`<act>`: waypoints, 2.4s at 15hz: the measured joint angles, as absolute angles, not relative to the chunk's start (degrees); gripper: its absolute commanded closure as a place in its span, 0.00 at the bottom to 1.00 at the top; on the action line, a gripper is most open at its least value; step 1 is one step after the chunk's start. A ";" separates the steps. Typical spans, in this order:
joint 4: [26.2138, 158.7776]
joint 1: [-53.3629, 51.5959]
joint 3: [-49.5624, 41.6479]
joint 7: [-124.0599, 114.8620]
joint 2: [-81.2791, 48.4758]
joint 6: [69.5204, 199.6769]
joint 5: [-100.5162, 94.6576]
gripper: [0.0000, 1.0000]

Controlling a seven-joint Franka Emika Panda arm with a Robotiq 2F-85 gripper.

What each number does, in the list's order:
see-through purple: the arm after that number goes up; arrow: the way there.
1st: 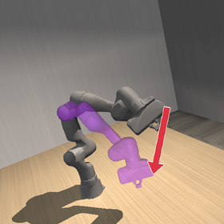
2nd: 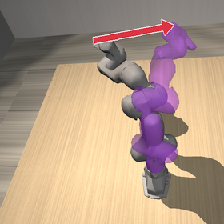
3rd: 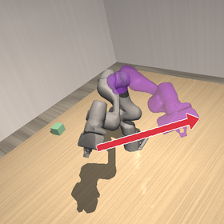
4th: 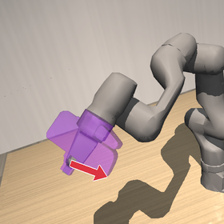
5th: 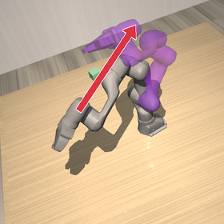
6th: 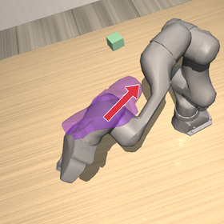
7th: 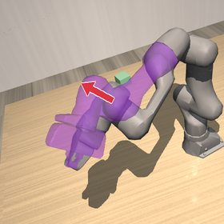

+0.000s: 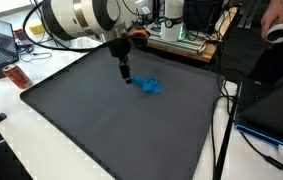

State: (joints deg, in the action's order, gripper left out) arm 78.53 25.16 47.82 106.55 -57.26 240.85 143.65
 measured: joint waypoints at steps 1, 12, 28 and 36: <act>79.46 24.59 47.44 105.80 -56.32 240.85 143.65 0.00; 91.82 17.46 40.49 97.00 -43.89 238.41 143.66 0.00; 107.41 -6.32 24.40 72.30 -30.00 229.91 137.66 0.00; 108.90 -9.89 23.37 65.73 -30.15 229.04 133.99 0.00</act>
